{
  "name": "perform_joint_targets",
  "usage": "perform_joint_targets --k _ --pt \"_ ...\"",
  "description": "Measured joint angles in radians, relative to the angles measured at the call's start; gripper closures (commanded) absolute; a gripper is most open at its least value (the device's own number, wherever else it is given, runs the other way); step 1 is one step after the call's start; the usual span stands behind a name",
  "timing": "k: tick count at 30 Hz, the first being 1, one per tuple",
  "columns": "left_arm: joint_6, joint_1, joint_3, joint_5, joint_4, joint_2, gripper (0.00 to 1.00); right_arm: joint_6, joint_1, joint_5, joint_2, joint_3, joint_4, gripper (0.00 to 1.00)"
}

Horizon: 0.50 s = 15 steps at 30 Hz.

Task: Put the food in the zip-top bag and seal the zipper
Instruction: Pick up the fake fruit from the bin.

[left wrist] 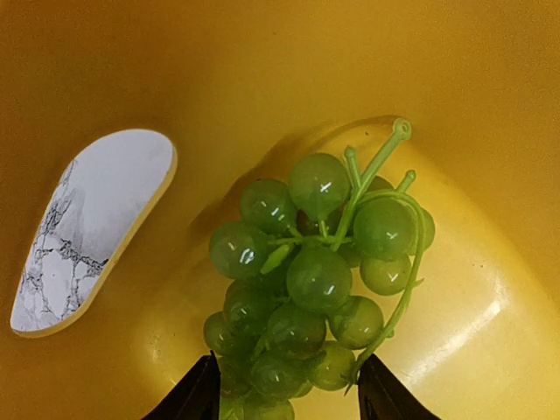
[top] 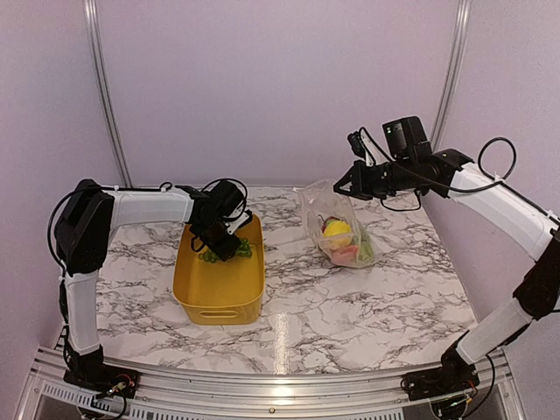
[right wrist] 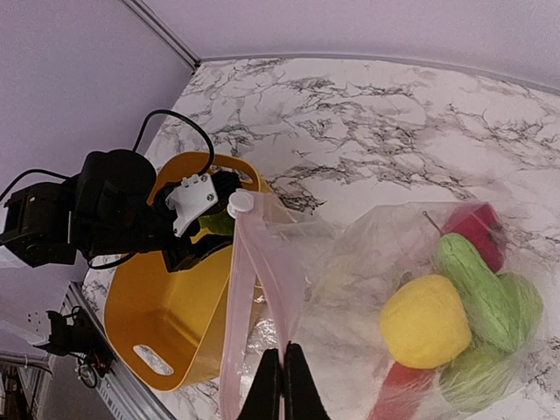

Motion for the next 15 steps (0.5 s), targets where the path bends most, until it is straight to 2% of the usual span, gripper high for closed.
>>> perform_joint_targets --k 4,9,15 --pt "0.001 0.000 0.000 -0.010 0.015 0.009 0.52 0.000 0.000 -0.003 0.015 0.009 -0.002 1.00" --pt "0.004 0.000 0.000 -0.020 0.027 0.010 0.72 0.000 0.000 -0.010 0.030 0.019 -0.002 1.00" --pt "-0.022 -0.001 -0.004 -0.025 0.034 0.008 0.85 -0.009 0.000 -0.023 0.034 0.023 -0.002 1.00"
